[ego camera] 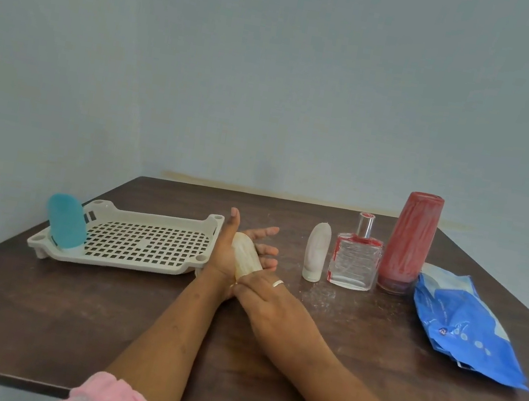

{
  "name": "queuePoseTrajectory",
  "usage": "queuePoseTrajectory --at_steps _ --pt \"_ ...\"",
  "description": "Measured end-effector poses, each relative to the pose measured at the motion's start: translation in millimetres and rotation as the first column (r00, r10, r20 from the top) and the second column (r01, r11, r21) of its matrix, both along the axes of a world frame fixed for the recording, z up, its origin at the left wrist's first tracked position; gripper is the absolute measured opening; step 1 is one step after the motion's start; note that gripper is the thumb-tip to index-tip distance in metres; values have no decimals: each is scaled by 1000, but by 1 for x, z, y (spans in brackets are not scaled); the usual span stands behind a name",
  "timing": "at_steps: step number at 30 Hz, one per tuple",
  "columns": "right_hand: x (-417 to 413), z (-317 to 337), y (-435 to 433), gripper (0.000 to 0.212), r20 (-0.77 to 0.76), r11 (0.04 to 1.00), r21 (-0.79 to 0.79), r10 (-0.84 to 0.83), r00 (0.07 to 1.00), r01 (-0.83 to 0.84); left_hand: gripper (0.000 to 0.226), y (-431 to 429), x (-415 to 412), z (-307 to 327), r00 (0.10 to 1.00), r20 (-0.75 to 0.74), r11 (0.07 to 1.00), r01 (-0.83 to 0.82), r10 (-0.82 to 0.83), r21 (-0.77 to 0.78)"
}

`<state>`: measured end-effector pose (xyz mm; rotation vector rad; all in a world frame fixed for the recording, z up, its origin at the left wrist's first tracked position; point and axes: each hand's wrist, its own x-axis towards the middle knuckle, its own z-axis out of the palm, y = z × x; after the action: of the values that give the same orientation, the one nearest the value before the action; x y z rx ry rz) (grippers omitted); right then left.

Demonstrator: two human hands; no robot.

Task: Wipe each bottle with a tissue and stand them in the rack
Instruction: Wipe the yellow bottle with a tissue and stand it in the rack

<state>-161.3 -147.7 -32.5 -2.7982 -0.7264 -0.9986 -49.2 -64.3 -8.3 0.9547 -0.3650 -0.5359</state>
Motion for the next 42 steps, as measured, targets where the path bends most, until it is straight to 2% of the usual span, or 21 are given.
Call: queuePoseTrajectory --at_steps 4,6,9,14,18,21,26,33,38,42 --pt "4 1 -5 22 -57 977 210 -17 998 29 94 1 -2 0 1000 -4 1000 -3 3 -10" --pt "1 6 -7 22 -81 935 348 -41 996 67 95 2 -2 1 1000 -2 1000 -8 8 -5" --pt "-1 10 -8 29 -134 875 468 -71 988 127 94 3 -2 1 1000 14 1000 -17 16 23" --pt "5 9 -18 17 -251 700 676 -72 965 228 91 4 -5 2 1000 14 999 -24 24 25" --pt "15 6 -25 14 -400 645 673 -96 911 363 91 4 -8 4 1000 12 999 -19 19 45" --pt "16 7 -25 14 -416 630 685 -75 906 366 89 4 -9 5 1000 9 999 -12 12 47" --pt "8 10 -22 12 -284 613 749 -47 958 252 88 2 -8 5 1000 15 998 -21 21 56" --pt "3 9 -14 27 -58 771 635 6 998 32 88 3 -4 4 999 36 997 -24 22 77" --pt "-1 10 -11 28 -33 824 565 67 997 -36 88 2 -4 4 999 36 999 -7 5 53" --pt "2 10 -13 28 -41 792 610 22 999 8 89 2 -4 3 999 48 998 -6 4 60"
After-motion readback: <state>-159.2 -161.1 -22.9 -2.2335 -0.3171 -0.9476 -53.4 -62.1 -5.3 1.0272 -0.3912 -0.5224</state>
